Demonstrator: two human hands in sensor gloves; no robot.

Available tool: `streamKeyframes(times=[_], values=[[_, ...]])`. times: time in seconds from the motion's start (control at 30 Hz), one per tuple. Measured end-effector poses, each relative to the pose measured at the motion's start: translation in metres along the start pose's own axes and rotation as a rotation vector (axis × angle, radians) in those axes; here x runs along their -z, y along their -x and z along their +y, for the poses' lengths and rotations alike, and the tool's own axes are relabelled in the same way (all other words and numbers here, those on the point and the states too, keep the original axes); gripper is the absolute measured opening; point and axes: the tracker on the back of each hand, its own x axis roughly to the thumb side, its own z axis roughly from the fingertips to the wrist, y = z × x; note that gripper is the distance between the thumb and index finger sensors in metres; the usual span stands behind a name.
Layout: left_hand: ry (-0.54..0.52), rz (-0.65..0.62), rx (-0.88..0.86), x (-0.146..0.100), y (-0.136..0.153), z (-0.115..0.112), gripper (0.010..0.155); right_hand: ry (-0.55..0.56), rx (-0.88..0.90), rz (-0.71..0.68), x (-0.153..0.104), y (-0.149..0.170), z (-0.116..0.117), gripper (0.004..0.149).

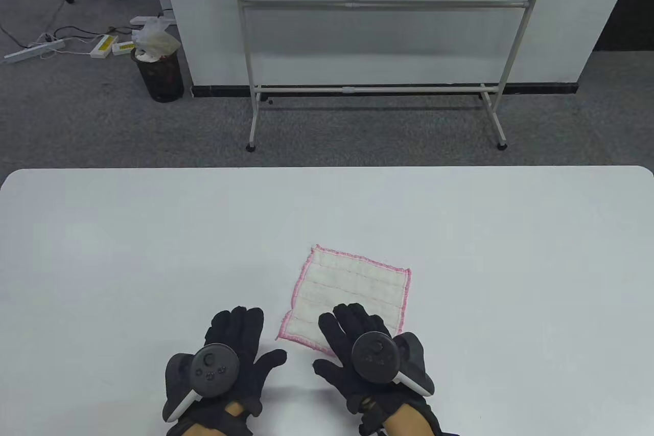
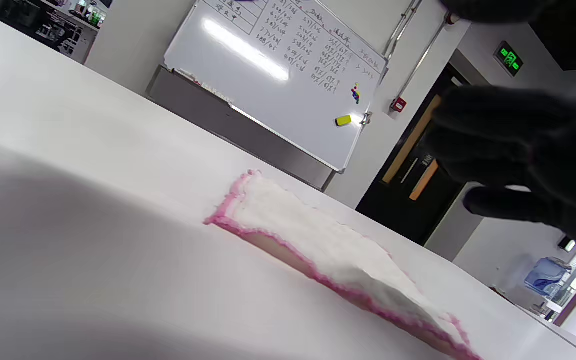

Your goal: Squeeze dry dish cloth into compact mass

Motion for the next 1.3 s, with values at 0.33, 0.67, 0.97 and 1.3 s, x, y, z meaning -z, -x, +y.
streamKeyframes(times=[0.33, 0.67, 0.97, 1.3], values=[[0.016, 0.03, -0.029, 0.0, 0.008, -0.002, 0.081, 0.019, -0.037, 0.096, 0.0, 0.016, 0.0, 0.093], [0.052, 0.049, -0.051, 0.001, 0.01, -0.005, 0.08, -0.159, -0.031, 0.256, 0.018, 0.063, 0.029, 0.106], [0.095, 0.049, -0.028, 0.005, 0.008, -0.012, 0.079, -0.256, -0.06, 0.259, 0.025, 0.068, 0.051, 0.099], [0.127, 0.058, -0.035, 0.007, 0.011, -0.014, 0.078, -0.199, -0.187, 0.314, 0.03, 0.061, 0.05, 0.073]])
